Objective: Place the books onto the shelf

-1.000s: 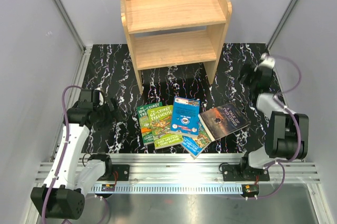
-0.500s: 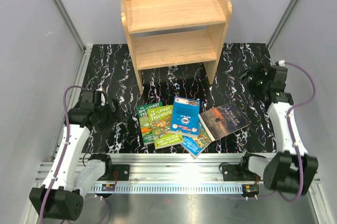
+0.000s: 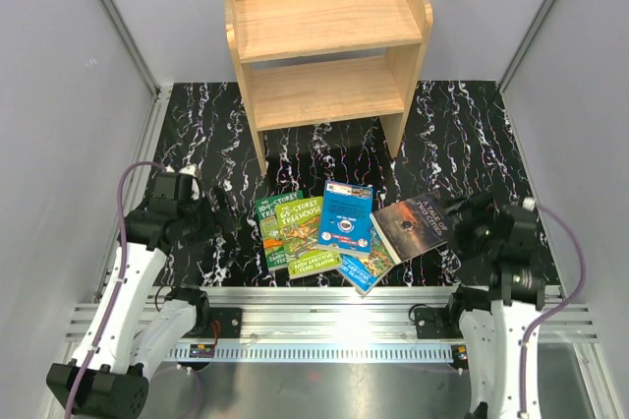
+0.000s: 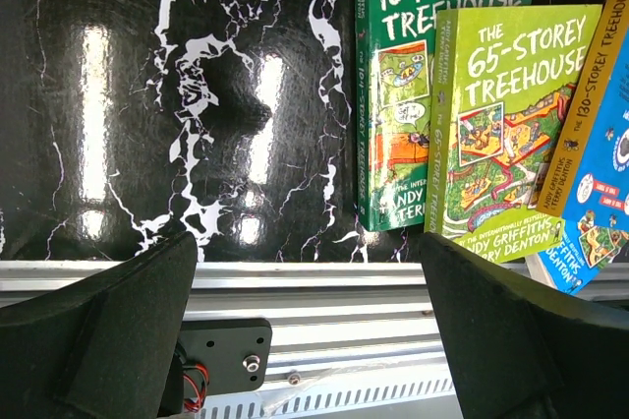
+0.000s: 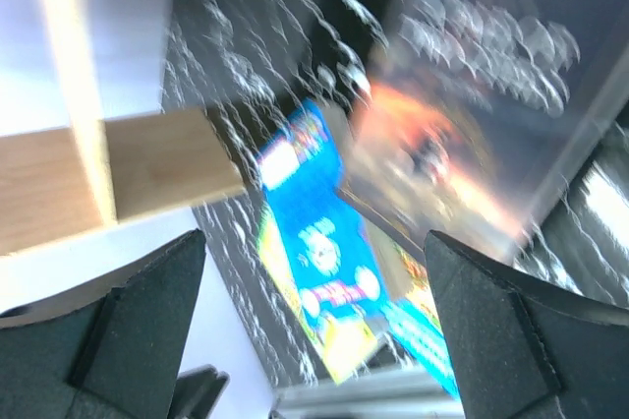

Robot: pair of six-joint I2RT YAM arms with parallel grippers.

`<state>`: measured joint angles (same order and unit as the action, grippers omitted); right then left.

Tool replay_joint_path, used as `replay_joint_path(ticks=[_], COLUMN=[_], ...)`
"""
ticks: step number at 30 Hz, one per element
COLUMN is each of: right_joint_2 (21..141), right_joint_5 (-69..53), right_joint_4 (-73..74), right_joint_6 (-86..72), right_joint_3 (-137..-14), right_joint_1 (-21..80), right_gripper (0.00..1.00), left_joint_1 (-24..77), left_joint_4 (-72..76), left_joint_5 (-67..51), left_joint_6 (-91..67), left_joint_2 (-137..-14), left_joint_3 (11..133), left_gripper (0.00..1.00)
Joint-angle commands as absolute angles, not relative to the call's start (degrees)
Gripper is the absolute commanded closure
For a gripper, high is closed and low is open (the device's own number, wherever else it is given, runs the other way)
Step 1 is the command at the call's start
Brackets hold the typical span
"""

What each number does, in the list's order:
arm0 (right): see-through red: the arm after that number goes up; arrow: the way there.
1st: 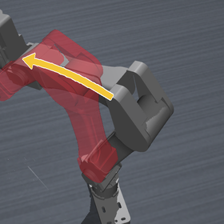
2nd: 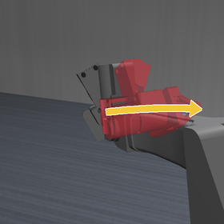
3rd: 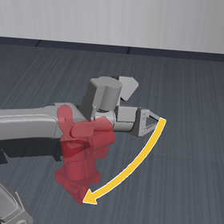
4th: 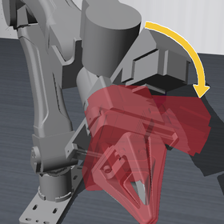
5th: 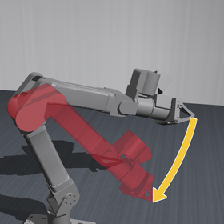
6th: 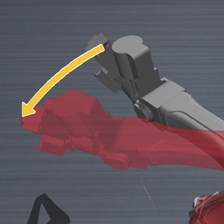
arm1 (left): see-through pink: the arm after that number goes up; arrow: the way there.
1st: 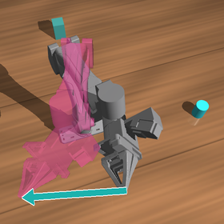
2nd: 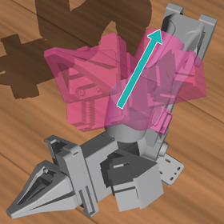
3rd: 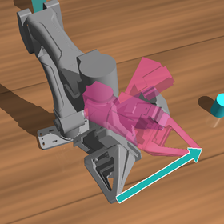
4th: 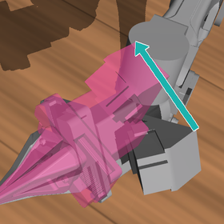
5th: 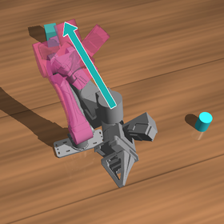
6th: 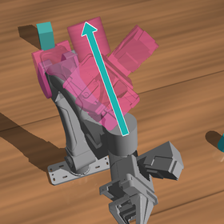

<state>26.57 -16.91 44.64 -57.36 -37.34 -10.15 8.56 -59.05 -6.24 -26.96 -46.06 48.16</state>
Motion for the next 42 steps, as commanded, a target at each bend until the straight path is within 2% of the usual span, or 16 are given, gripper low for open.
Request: replay_joint_path(ticks=[1,4,8,23,34,42], right_joint_2=[17.61,9.07,9.05,35.66,45.87,58.61], right_joint_5=[-22.15,-21.80,-21.10,-14.06,-12.83,-12.39], right_joint_4=[55.80,60.81,64.25,50.65,40.17,30.59], right_joint_6=[-65.56,-67.85,-67.24,-59.68,-58.98,-58.36], right_joint_3=[-29.98,-27.25,-24.44,-21.71,-23.02,-23.55], right_joint_1=[-10.28,-10.28,-10.28,-10.28,-10.28,-10.28], right_gripper=[0.01,0.00,0.00,0.00,0.01,0.05], left_joint_1=[9.67,10.28,10.55,10.81,10.72,10.81], left_joint_4=[-57.92,-57.92,-57.83,-57.92,-58.10,-58.09], left_joint_5=[-5.98,-5.98,-6.06,-4.92,-3.96,-4.13], left_joint_6=[-26.98,-27.16,-27.16,-27.77,-28.30,-28.30], left_joint_2=[-45.26,-45.26,-45.53,-45.09,-44.91,-46.05], left_joint_3=[48.16,48.08,48.08,47.99,48.08,47.99], left_gripper=[0.01,0.01,0.01,0.01,0.01,0.01])
